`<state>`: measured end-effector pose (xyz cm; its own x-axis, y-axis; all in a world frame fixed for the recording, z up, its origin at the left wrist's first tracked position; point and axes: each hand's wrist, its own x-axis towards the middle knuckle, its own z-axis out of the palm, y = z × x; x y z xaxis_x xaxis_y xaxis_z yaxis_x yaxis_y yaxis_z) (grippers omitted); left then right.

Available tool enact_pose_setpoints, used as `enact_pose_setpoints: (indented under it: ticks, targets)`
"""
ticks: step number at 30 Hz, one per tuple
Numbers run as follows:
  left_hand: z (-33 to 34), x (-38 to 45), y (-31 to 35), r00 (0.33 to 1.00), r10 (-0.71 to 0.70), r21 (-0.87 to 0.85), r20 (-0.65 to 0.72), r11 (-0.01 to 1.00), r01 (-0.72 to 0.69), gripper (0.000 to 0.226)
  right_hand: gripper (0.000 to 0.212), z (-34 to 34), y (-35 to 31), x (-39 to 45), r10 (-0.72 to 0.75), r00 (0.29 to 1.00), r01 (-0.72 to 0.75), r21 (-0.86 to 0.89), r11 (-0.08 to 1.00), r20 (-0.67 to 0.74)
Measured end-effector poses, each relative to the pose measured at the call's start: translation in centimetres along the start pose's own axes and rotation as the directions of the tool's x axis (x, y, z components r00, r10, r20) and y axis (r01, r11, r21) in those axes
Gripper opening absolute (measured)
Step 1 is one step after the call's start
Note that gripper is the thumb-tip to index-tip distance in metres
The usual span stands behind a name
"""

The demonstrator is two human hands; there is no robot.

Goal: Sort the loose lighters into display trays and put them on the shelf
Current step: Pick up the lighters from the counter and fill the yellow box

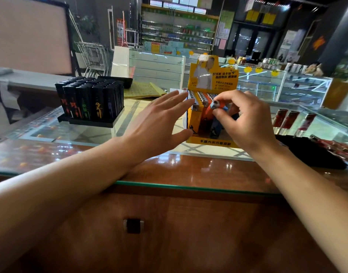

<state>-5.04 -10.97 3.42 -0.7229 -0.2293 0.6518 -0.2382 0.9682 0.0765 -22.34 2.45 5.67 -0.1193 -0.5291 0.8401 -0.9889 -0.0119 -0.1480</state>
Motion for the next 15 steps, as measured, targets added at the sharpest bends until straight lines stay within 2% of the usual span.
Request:
enact_pose_setpoints:
  ticks: [6, 10, 15]
  targets:
    - [0.0, 0.0, -0.1, 0.999, -0.032, 0.008, 0.022, 0.999, 0.032, 0.078, 0.029, 1.4, 0.2, 0.7, -0.008, 1.0, 0.006, -0.111, 0.994, -0.009]
    - [0.0, -0.1, -0.3, 0.999, -0.036, 0.006, 0.023, 0.999, 0.036, 0.079, 0.021, 2.2, 0.8, 0.9, -0.058, 0.998, 0.06, -0.202, 0.977, 0.017]
    - [0.0, -0.2, -0.5, 0.999, -0.036, 0.015, 0.017, 0.999, 0.035, 0.077, 0.03, 2.1, 1.1, 0.4, 0.004, 0.996, 0.01, -0.161, 0.987, 0.085]
